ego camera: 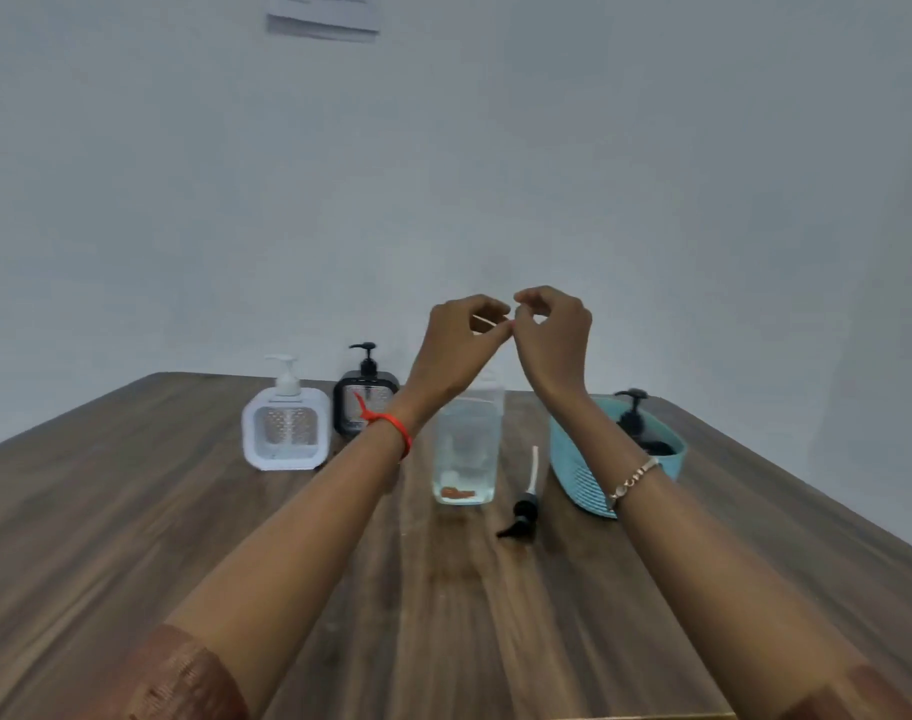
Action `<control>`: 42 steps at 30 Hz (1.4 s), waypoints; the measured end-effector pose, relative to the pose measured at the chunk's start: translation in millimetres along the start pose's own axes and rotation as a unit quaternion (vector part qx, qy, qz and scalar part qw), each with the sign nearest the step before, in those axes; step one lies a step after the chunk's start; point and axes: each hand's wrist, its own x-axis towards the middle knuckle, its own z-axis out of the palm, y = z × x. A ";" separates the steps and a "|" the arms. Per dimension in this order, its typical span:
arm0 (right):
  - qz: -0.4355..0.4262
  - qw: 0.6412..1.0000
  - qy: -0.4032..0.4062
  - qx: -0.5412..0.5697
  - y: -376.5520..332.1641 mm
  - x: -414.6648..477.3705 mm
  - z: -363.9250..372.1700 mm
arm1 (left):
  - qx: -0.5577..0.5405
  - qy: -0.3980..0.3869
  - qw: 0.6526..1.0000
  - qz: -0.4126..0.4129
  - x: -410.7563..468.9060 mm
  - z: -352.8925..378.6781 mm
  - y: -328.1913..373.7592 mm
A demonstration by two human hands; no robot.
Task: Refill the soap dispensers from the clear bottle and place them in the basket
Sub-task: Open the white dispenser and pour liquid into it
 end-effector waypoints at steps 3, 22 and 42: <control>-0.007 0.998 -0.041 0.038 -23.6 -20.3 45.1 | 0.023 0.050 0.998 -0.030 -15.0 -48.4 -24.1; 0.090 0.932 -0.351 -0.022 12.3 -85.1 229.4 | 0.112 0.072 0.957 -0.258 -56.5 -157.8 -189.9; 0.086 0.918 -0.386 -0.008 24.8 -50.0 213.4 | 0.024 0.055 0.966 -0.250 -31.6 -151.9 -196.2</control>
